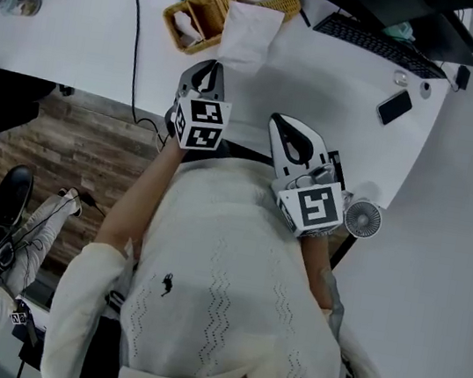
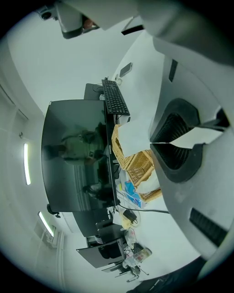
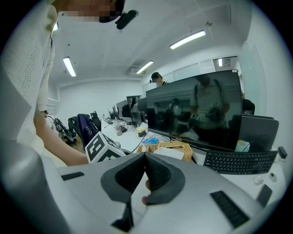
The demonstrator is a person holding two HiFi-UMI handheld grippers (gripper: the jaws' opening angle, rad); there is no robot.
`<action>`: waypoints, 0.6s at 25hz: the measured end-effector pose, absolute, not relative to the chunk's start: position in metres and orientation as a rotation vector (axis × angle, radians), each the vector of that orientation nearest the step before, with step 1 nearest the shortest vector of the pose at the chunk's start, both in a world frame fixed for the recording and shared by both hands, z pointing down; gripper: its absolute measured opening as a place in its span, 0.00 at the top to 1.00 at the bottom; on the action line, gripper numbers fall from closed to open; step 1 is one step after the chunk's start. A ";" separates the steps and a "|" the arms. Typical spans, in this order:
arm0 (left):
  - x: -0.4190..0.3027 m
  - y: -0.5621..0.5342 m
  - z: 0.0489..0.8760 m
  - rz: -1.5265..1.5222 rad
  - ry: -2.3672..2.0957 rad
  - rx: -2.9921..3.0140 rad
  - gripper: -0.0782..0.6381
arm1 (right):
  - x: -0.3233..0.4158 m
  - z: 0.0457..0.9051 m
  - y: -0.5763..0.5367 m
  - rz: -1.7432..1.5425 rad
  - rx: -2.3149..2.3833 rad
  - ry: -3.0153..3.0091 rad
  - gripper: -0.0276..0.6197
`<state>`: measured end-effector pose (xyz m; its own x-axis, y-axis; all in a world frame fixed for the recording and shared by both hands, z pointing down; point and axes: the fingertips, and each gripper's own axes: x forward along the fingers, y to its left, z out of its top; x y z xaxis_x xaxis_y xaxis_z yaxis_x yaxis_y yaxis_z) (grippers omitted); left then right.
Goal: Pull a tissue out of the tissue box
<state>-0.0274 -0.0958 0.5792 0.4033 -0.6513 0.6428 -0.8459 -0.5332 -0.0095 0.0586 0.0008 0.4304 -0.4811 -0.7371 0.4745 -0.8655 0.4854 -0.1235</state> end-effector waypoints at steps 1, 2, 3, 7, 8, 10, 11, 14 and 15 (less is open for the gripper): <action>-0.028 -0.094 0.579 0.859 -1.288 2.348 0.87 | 0.057 0.432 0.000 0.501 1.345 -2.371 0.96; -0.029 -0.093 0.579 0.857 -1.277 2.352 0.87 | 0.057 0.433 -0.001 0.506 1.349 -2.366 0.96; -0.029 -0.091 0.579 0.854 -1.266 2.358 0.87 | 0.056 0.433 -0.001 0.512 1.354 -2.361 0.96; -0.031 -0.086 0.574 0.841 -1.223 2.382 0.87 | 0.055 0.437 -0.004 0.532 1.380 -2.344 0.96; -0.032 -0.085 0.573 0.838 -1.215 2.387 0.87 | 0.054 0.438 -0.005 0.538 1.385 -2.341 0.96; -0.036 -0.083 0.570 0.831 -1.201 2.394 0.87 | 0.053 0.441 -0.006 0.550 1.395 -2.333 0.96; -0.038 -0.083 0.569 0.826 -1.194 2.397 0.87 | 0.052 0.442 -0.007 0.555 1.400 -2.329 0.96; -0.044 -0.081 0.564 0.803 -1.173 2.404 0.87 | 0.049 0.443 -0.011 0.568 1.414 -2.321 0.96; -0.046 -0.081 0.563 0.796 -1.168 2.408 0.87 | 0.047 0.444 -0.012 0.573 1.418 -2.320 0.96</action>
<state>-0.0456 -0.0812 0.5629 0.5032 -0.6019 0.6201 -0.7973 -0.6001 0.0646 0.0474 -0.0121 0.4438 -0.4310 -0.7509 0.5004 -0.8975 0.4140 -0.1518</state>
